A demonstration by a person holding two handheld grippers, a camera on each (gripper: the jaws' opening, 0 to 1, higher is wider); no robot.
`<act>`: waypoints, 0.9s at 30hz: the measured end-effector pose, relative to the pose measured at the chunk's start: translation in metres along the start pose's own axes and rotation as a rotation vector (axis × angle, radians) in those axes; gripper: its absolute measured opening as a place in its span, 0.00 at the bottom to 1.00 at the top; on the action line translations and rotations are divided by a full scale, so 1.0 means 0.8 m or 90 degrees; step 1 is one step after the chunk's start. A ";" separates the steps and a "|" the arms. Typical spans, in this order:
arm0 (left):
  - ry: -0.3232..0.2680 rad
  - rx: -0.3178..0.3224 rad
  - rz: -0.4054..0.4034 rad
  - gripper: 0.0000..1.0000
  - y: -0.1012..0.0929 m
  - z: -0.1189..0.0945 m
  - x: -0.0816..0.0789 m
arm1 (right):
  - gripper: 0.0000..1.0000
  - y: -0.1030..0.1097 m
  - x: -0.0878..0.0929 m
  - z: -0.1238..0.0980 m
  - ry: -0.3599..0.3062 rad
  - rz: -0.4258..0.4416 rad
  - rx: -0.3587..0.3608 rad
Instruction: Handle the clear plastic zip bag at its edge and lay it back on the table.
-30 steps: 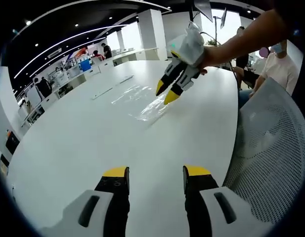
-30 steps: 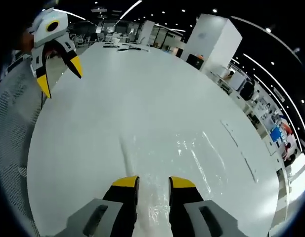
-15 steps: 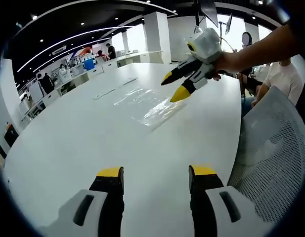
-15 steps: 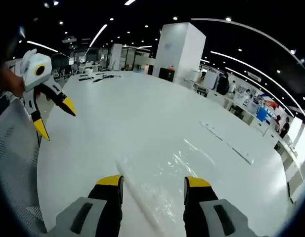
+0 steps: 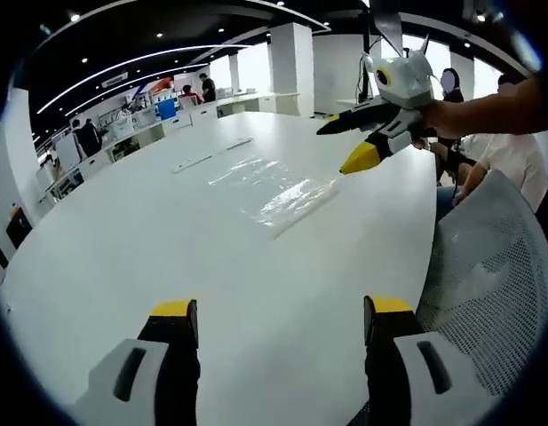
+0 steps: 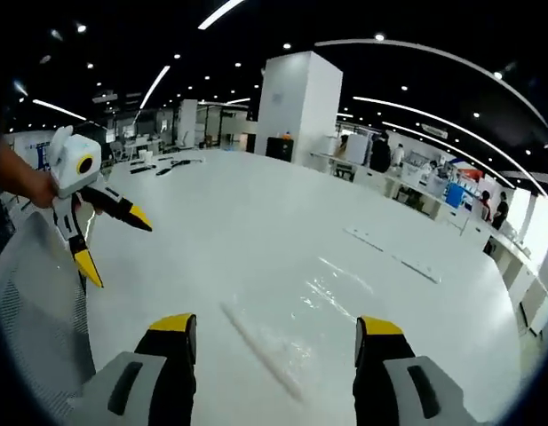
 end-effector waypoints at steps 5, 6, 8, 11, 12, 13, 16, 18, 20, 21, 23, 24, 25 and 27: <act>-0.017 -0.016 -0.012 0.82 0.003 -0.005 -0.006 | 0.82 0.004 0.002 -0.020 -0.011 0.030 0.015; -0.019 -0.017 -0.014 0.83 0.005 -0.006 -0.006 | 0.83 0.005 0.004 -0.024 -0.011 0.038 0.019; -0.024 -0.017 -0.024 0.86 0.005 -0.008 -0.007 | 0.85 0.002 0.007 -0.031 -0.015 0.049 0.024; -0.030 -0.019 -0.018 0.89 0.001 -0.014 -0.008 | 0.88 0.006 0.011 -0.039 -0.021 0.064 0.031; -0.032 -0.021 -0.014 0.90 0.002 -0.016 -0.008 | 0.88 0.008 0.012 -0.042 -0.024 0.071 0.034; -0.033 -0.021 -0.011 0.90 0.003 -0.017 -0.007 | 0.89 0.011 0.014 -0.045 -0.024 0.076 0.035; -0.027 -0.025 -0.011 0.93 0.005 -0.019 -0.003 | 0.90 0.018 0.017 -0.052 -0.029 0.087 0.037; -0.029 -0.024 -0.014 0.93 0.001 -0.021 -0.002 | 0.92 0.021 0.021 -0.054 -0.031 0.101 0.036; -0.028 -0.025 -0.015 0.94 -0.001 -0.022 0.000 | 0.93 0.024 0.024 -0.056 -0.032 0.105 0.036; -0.028 -0.025 -0.013 0.94 -0.001 -0.023 0.000 | 0.93 0.025 0.027 -0.057 -0.033 0.107 0.035; -0.027 -0.025 -0.012 0.94 0.002 -0.024 0.003 | 0.94 0.028 0.028 -0.061 -0.032 0.106 0.038; -0.028 -0.025 -0.010 0.94 -0.005 -0.025 0.002 | 0.94 0.029 0.029 -0.063 -0.033 0.105 0.039; -0.030 -0.026 -0.007 0.95 -0.008 -0.028 0.002 | 0.94 0.031 0.030 -0.066 -0.033 0.103 0.043; -0.057 -0.021 -0.003 0.98 -0.010 -0.032 -0.002 | 0.94 0.033 0.031 -0.072 -0.037 0.105 0.052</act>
Point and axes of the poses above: the point that each gripper's makers call its tool centre point, and the gripper's own axes: z roughly forward along the fingers, y roughly to its left, x roughly out of its underside, the point moved 4 cm from there along -z, roughly backward along the fingers, and after that the axes turned 2 degrees about z, right-handed, at the moved point
